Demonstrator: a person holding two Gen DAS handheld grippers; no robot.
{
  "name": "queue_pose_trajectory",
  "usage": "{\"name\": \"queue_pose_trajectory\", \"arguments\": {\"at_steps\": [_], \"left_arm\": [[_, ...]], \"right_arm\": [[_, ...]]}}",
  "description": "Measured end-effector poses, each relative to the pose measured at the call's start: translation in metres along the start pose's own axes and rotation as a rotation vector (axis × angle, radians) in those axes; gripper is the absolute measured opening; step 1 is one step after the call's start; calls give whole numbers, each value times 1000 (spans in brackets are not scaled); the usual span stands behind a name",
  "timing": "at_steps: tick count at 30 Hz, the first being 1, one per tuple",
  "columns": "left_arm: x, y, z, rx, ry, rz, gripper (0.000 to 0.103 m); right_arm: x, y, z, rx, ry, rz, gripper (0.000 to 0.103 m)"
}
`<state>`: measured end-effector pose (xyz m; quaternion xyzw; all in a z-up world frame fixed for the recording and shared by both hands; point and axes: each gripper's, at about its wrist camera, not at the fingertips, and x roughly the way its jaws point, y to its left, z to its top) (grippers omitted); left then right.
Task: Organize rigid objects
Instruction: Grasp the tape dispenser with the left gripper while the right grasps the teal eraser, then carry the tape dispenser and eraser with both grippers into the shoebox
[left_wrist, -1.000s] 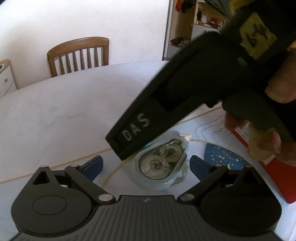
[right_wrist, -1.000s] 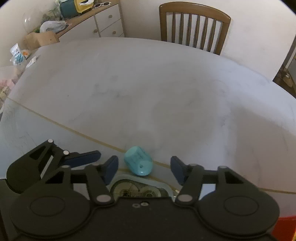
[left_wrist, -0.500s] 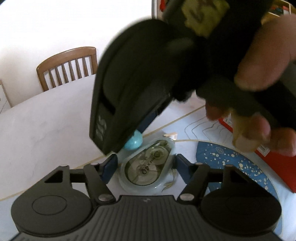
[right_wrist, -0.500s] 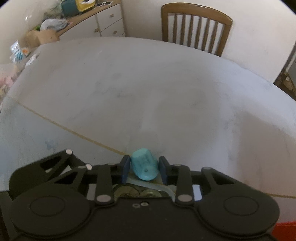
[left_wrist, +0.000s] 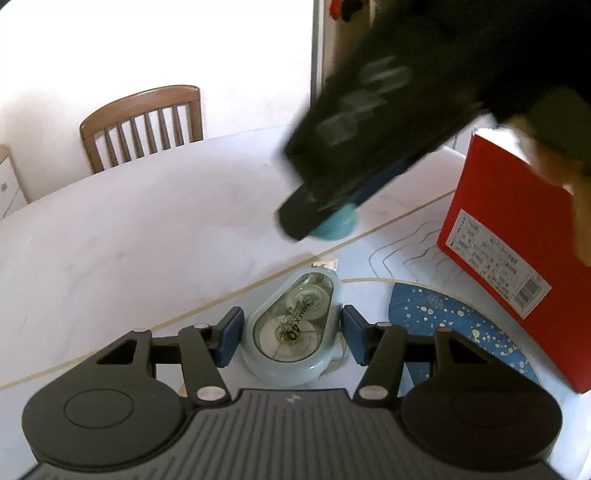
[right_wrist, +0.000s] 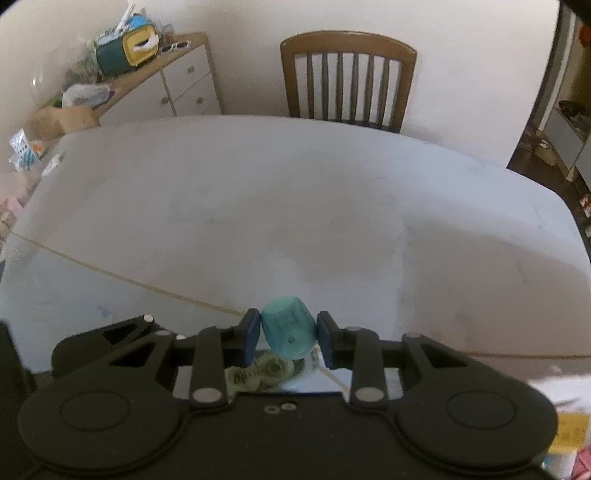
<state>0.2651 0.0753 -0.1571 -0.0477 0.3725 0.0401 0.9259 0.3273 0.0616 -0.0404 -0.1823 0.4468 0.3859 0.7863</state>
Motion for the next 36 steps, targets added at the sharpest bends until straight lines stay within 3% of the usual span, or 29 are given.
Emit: {"name": "queue_pose_trajectory", "arguments": {"at_steps": [21, 30, 36], "left_arm": [[-84, -9, 14, -101, -40, 59, 57], [-124, -47, 33, -43, -82, 78, 57], [-140, -79, 44, -35, -100, 49, 57]], "right_arm": [[-120, -22, -74, 96, -123, -18, 32], [-159, -44, -103, 110, -178, -16, 32], [-179, -67, -120, 118, -196, -29, 32]]}}
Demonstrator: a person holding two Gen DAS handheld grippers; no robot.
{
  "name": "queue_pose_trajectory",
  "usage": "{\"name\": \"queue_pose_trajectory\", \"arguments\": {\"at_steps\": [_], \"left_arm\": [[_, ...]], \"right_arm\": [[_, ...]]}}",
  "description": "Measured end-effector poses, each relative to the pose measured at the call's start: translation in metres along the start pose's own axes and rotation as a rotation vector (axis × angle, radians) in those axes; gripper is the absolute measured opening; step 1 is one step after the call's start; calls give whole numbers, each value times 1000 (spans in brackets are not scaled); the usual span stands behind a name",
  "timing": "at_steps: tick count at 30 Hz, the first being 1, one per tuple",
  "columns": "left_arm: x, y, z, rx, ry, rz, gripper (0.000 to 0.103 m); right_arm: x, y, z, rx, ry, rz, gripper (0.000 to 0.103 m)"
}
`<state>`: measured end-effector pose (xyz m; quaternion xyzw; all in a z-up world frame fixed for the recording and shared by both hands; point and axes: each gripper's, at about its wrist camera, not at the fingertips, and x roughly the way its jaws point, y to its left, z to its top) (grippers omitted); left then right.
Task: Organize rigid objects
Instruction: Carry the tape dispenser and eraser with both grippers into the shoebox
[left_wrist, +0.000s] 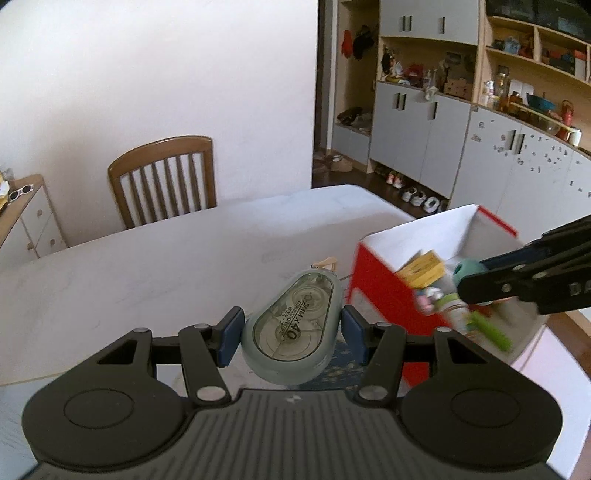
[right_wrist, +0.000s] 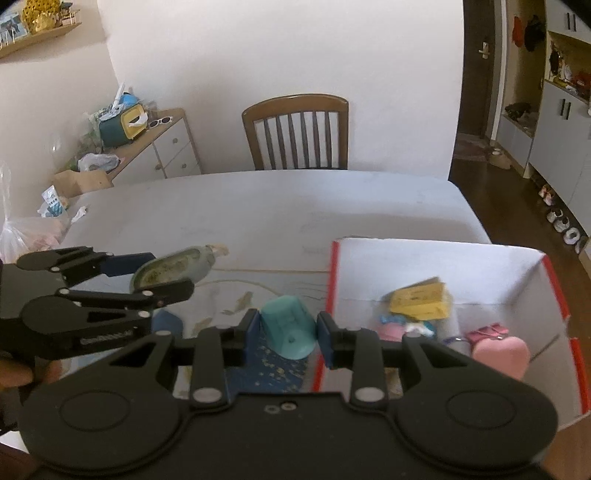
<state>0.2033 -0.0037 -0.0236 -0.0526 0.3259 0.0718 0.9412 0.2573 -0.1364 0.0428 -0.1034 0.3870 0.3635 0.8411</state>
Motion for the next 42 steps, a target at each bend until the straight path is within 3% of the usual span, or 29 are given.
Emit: {"name": "queue_pose_trajectory", "arguments": {"at_steps": [14, 26, 35, 42], "left_arm": [[7, -76, 10, 3, 16, -27, 57], [38, -134, 27, 29, 55, -48, 57], [78, -166, 36, 54, 135, -74, 57], [115, -179, 42, 78, 203, -81, 57]], "right_arm": [[-37, -83, -24, 34, -9, -35, 32], [-49, -151, -42, 56, -1, -59, 32], [-30, -175, -48, -3, 59, -72, 32], [-3, -180, -48, -70, 151, -15, 32]]}}
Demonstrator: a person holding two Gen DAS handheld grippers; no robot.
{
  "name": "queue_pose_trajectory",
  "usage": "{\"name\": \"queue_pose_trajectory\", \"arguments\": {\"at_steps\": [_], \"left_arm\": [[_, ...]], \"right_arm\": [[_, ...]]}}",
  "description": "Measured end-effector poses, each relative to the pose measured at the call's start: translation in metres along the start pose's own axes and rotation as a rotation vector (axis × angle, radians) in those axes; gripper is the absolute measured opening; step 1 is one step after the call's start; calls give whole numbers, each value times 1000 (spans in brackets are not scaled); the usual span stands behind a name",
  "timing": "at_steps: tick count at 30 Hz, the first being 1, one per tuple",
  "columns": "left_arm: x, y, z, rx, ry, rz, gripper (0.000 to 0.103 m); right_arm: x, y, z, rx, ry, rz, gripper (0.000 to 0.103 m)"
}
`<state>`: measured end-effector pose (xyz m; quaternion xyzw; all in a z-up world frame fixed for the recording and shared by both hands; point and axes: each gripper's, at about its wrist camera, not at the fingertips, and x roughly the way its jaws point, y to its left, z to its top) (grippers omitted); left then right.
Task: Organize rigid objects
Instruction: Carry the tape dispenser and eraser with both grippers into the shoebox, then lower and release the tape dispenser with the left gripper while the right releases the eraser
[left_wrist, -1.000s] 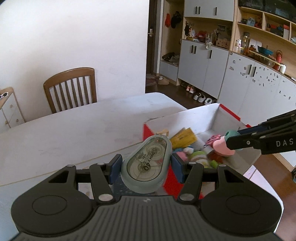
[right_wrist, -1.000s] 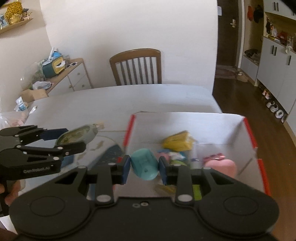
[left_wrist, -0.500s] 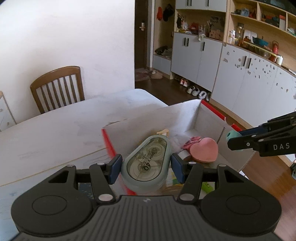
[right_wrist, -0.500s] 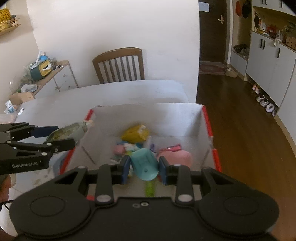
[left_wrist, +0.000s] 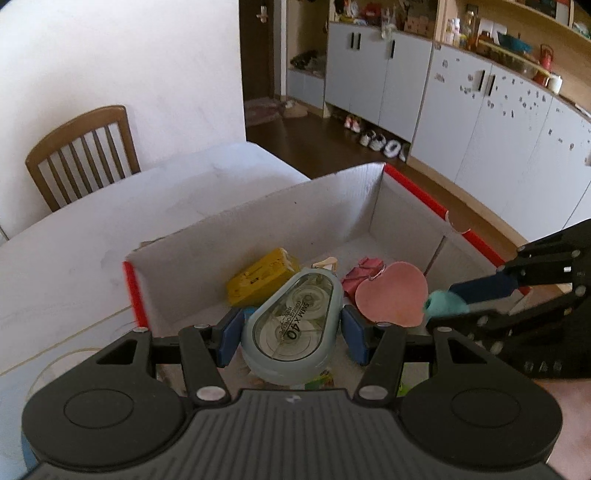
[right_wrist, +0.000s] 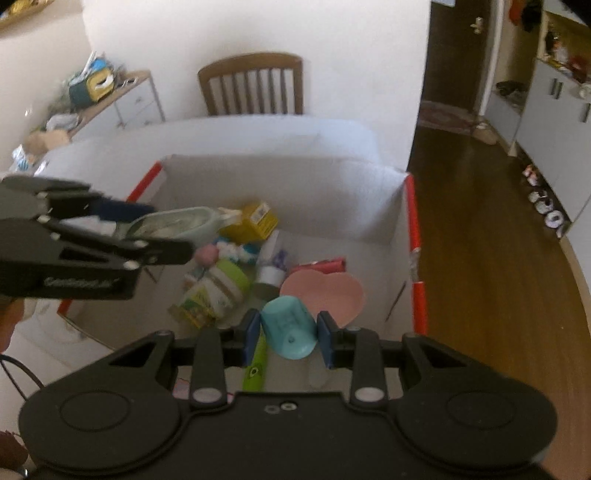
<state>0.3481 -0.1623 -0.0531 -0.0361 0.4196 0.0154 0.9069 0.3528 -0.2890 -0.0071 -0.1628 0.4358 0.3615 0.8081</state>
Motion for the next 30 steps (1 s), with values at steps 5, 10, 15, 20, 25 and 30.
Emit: {"name": "queue_pose_trajectory", "arguments": {"at_steps": [5, 10, 15, 20, 25, 30], "left_arm": [[19, -8, 10, 22, 22, -9, 57], [35, -12, 16, 38, 48, -14, 57], [48, -11, 18, 30, 77, -20, 57], [59, -9, 18, 17, 118, -41, 57], [64, -7, 18, 5, 153, -60, 57], [66, -6, 16, 3, 170, -61, 57]], "right_arm": [[19, -1, 4, -28, 60, 31, 32], [36, -2, 4, -40, 107, 42, 32], [46, -3, 5, -44, 146, 69, 32], [55, -5, 5, -35, 170, 71, 32], [58, -3, 3, -37, 181, 66, 33], [59, -3, 5, -19, 168, 64, 36]]}}
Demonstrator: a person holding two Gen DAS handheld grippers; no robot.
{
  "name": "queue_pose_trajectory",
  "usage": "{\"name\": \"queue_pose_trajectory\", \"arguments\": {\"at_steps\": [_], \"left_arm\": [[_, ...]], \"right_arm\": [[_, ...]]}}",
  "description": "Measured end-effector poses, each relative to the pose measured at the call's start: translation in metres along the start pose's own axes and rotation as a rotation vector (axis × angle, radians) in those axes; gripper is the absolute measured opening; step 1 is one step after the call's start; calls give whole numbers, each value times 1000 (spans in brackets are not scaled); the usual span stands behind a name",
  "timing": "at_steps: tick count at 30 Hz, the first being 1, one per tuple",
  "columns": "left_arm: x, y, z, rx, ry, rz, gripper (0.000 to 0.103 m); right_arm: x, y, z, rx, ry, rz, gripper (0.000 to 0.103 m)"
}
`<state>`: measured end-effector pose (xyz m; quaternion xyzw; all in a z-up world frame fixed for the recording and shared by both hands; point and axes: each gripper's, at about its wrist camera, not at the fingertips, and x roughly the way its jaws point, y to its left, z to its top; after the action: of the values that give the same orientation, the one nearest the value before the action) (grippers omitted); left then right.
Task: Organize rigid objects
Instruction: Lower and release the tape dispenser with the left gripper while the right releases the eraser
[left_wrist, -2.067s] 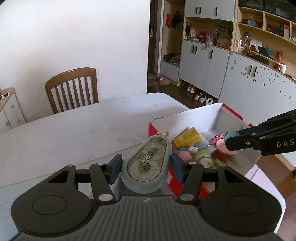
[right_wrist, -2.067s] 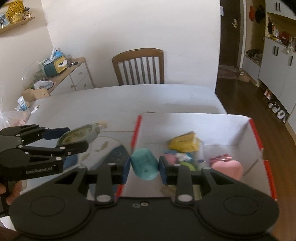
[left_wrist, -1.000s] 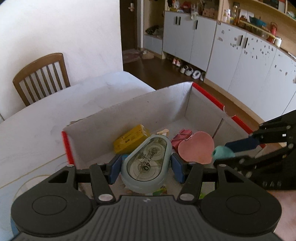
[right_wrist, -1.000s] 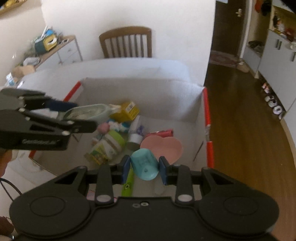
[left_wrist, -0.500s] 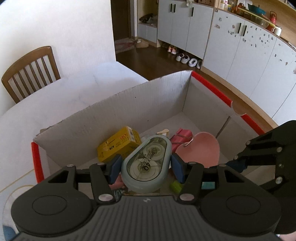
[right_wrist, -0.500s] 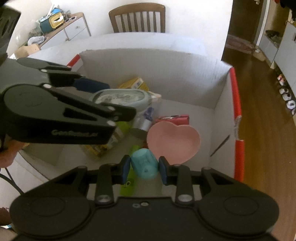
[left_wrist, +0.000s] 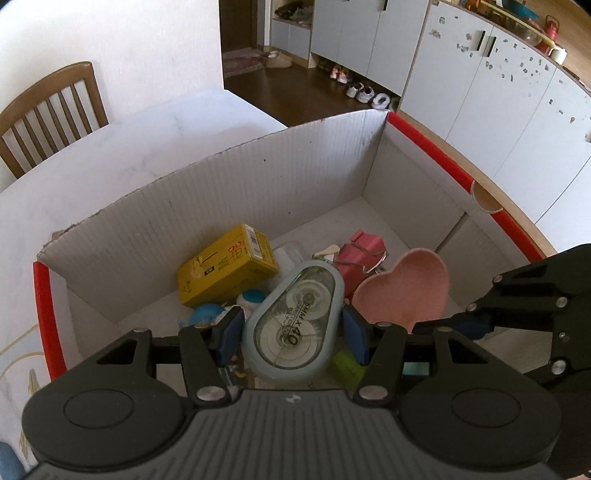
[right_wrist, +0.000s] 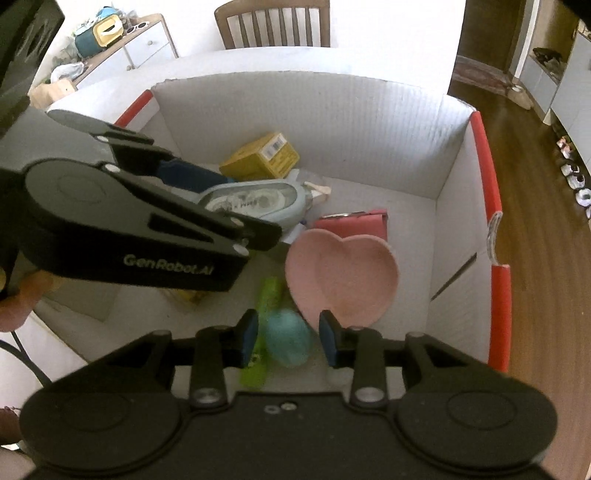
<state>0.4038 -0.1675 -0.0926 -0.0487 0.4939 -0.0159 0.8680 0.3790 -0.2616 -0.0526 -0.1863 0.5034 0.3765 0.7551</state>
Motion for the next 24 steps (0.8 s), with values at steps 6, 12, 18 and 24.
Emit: {"name": "queue_pose_trajectory", "arguments": {"at_steps": [6, 12, 18, 24], "left_arm": [[-2, 1, -1, -16, 9, 5, 57], [-15, 0, -7, -20, -21, 11, 65], [-39, -1, -16, -17, -83, 14, 67], [-67, -3, -27, -21, -141, -3, 69]], "right_arm": [[-13, -3, -3, 40, -43, 3, 40], [-31, -8, -9, 82, -99, -5, 44], [-48, -9, -18, 127, -154, -6, 47], [-66, -6, -24, 163, -213, -17, 59]]}}
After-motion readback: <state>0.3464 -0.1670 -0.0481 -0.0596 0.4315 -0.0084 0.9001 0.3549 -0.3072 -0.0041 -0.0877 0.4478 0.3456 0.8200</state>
